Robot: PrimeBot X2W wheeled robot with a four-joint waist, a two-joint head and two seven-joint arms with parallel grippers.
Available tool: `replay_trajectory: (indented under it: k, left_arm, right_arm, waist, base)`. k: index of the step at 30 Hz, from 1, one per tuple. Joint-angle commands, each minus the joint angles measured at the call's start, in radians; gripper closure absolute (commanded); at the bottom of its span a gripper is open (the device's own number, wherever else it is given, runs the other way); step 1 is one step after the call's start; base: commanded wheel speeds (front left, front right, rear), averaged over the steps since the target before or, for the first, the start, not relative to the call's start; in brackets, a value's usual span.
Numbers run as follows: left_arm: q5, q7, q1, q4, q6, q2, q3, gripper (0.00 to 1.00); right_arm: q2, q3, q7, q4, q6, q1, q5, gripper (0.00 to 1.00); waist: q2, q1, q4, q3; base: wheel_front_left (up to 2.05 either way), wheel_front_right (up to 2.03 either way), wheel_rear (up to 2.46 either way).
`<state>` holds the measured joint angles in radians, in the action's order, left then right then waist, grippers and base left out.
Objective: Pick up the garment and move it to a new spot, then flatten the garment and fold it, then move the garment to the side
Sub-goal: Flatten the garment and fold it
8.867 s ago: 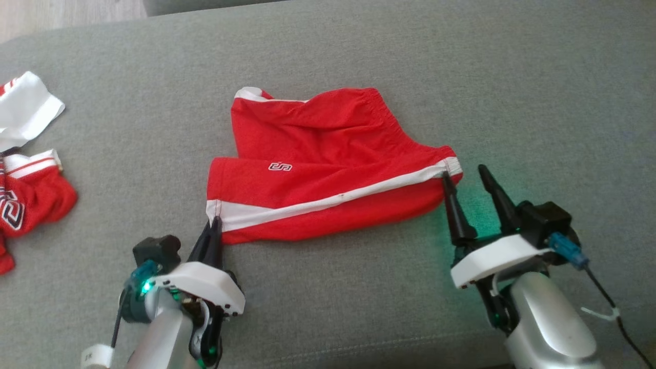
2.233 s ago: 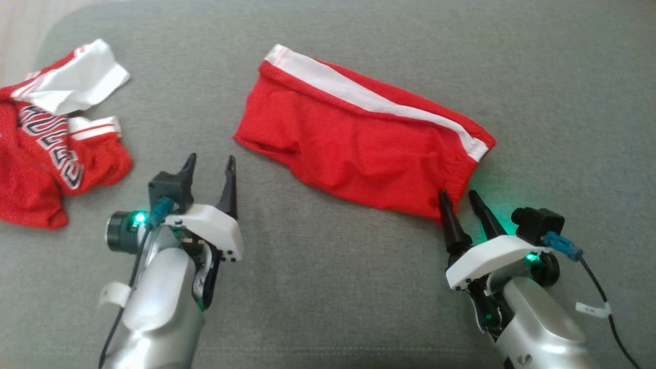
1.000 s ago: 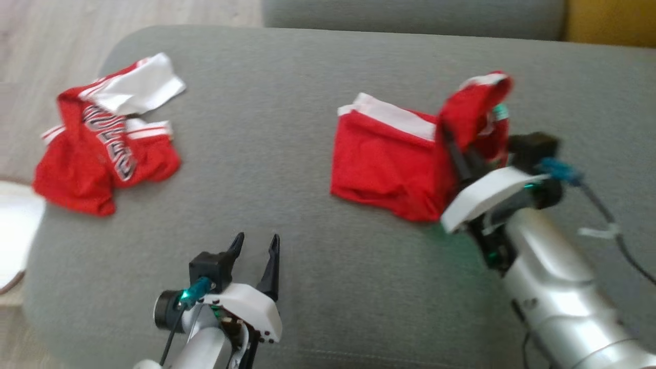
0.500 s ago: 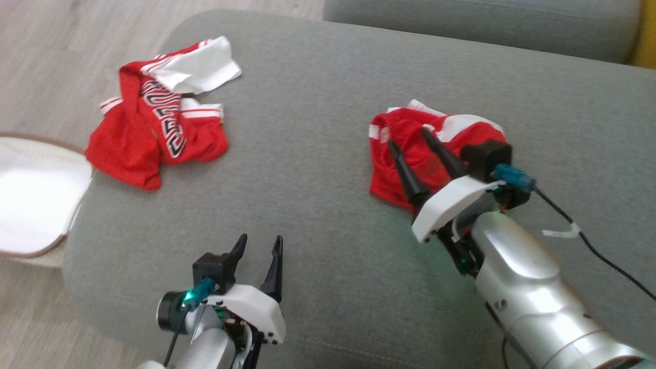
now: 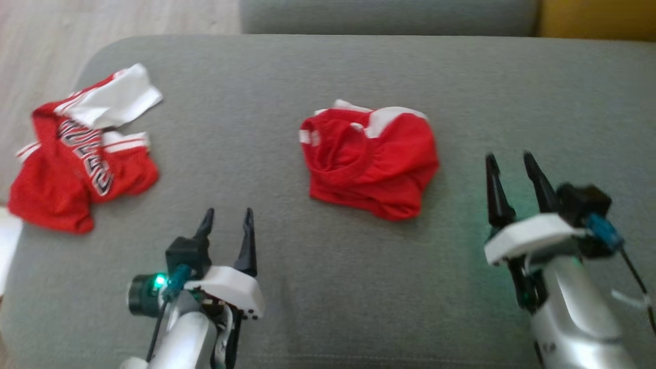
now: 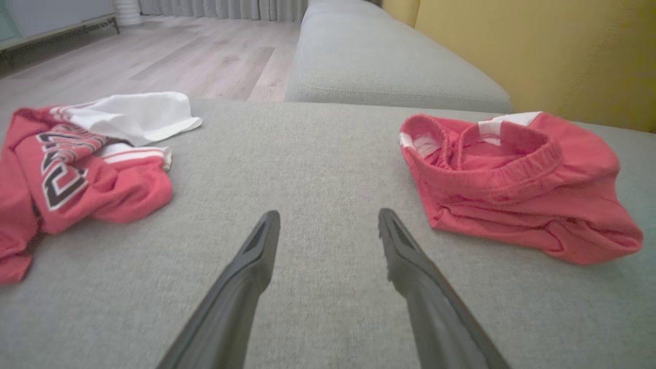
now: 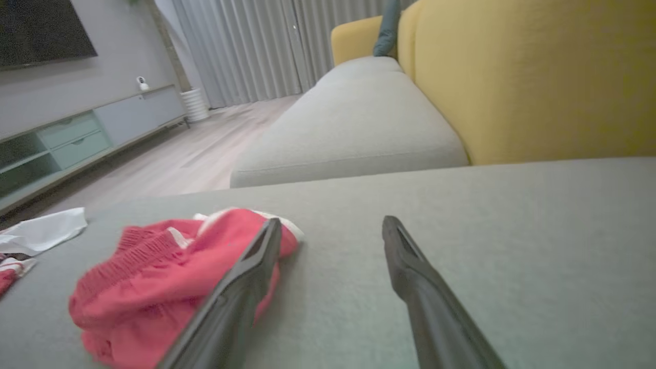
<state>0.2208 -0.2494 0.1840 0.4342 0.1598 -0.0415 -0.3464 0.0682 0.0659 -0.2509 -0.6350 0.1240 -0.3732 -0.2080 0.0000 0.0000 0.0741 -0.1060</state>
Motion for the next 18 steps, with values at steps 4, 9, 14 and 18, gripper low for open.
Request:
replay_trajectory:
  k: [4, 9, 14, 18]
  left_arm:
    - [-0.037, -0.012, -0.010, -0.039, 0.012, -0.009, 0.069, 0.00]
    - [-0.054, -0.012, -0.057, -0.054, 0.014, -0.009, 0.107, 0.00]
    - [-0.055, -0.012, -0.106, -0.072, 0.015, -0.009, 0.128, 0.00]
    - [-0.056, -0.012, -0.112, -0.073, 0.011, -0.009, 0.127, 0.00]
  right_arm:
    - [-0.018, -0.010, -0.011, 0.072, 0.007, 0.037, 0.032, 0.00]
    - [-0.018, 0.000, -0.011, 0.079, 0.007, 0.111, 0.038, 0.00]
    - [-0.018, 0.015, -0.011, 0.078, 0.007, 0.149, 0.016, 0.00]
    - [-0.018, 0.024, -0.011, 0.080, 0.007, 0.152, 0.011, 0.00]
  waist:
    - [0.0000, 0.0000, -0.053, 0.023]
    - [0.0000, 0.0000, -0.074, 0.050]
    - [0.0000, 0.0000, -0.077, 0.066]
    - [0.0000, 0.0000, -0.072, 0.066]
  base:
    - [0.00, 0.00, 0.00]
    - [0.00, 0.00, 0.00]
    - [0.00, 0.00, 0.00]
    - [0.00, 0.00, 0.00]
